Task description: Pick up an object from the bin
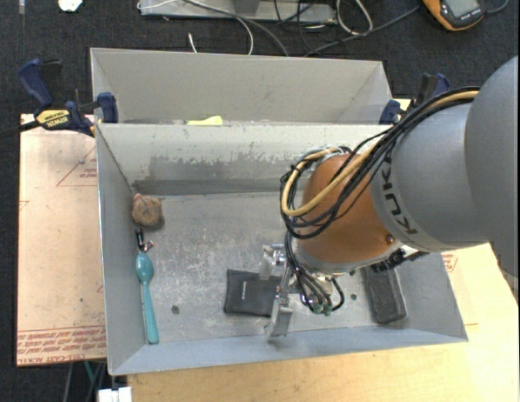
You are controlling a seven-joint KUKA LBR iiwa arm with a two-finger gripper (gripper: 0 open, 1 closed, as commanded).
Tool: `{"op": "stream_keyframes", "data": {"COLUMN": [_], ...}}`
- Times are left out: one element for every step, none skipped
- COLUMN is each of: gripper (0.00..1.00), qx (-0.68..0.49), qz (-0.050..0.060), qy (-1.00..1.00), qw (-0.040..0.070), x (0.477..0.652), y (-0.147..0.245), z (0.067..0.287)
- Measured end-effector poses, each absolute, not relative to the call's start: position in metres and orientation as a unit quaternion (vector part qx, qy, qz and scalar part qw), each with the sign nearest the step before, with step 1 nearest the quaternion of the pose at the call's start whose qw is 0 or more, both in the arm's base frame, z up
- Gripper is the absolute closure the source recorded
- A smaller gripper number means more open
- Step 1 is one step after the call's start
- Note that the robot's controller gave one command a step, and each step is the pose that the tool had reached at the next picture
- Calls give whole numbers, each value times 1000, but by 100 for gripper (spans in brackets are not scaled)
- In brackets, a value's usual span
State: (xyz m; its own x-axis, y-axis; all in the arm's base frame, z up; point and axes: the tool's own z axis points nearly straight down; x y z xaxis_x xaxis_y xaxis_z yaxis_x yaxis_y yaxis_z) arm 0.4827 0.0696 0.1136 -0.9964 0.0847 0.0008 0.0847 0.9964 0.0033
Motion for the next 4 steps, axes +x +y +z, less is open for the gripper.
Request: {"op": "stream_keyframes", "data": {"gripper": [0, 100, 100, 100], "qx": [-95, -77, -77, -77], "qz": [-4, -3, -3, -3], "qy": [-995, -997, -997, -997], "qw": [-7, 0, 1, 1], "x": [489, 482, 482, 481], "y": [63, 86, 86, 86], "z": [68, 70, 70, 87]}}
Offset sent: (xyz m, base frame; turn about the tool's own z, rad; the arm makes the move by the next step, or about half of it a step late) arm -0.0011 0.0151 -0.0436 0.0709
